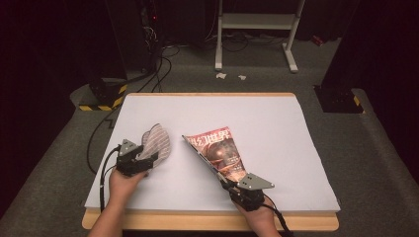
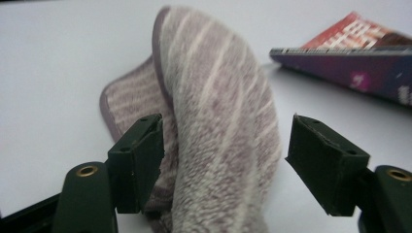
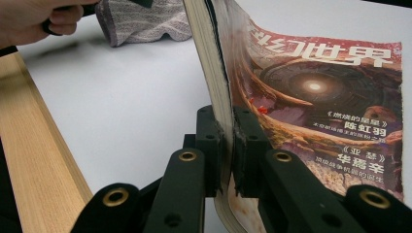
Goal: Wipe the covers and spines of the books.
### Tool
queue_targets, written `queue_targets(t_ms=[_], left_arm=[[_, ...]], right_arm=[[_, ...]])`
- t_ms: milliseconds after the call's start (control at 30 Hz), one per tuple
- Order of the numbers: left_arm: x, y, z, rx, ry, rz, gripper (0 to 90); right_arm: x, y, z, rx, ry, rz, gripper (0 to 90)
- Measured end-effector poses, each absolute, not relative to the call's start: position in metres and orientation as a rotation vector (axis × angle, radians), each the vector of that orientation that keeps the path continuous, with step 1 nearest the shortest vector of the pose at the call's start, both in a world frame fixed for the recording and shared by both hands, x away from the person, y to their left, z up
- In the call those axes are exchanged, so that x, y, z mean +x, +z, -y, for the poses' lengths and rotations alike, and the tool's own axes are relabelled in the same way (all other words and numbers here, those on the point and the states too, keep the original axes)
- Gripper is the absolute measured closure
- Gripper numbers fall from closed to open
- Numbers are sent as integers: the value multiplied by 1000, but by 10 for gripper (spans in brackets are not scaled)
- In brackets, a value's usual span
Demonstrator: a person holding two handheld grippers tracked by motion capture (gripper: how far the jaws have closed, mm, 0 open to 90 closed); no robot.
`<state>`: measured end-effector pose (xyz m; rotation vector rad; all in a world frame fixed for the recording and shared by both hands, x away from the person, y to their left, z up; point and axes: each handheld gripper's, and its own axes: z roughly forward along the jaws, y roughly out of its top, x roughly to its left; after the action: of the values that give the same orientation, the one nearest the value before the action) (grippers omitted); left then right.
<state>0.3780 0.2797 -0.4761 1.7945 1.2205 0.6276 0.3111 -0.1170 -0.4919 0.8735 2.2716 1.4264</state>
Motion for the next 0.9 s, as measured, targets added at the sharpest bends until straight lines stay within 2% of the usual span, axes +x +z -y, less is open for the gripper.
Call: queue_targets(t_ms=[267,400,500,733,900], left_arm=[[363,-449,-262,1770,661,-1123,296],[354,-443,-249,1757,638,-1065,313],[347,-447,-238,1775,603,-1044,316],[337,-482,-218,1842,499,-1034,349],[335,-491,-217,1867,491,-1019,347]], right_arm=[[311,-491,117,877,1426,-2269,833],[311,-490,117,878,1426,-2267,834],[311,-490,117,878,1425,-2265,835],[311,-487,117,883,1417,-2249,842],[312,-483,118,895,1422,-2225,845]])
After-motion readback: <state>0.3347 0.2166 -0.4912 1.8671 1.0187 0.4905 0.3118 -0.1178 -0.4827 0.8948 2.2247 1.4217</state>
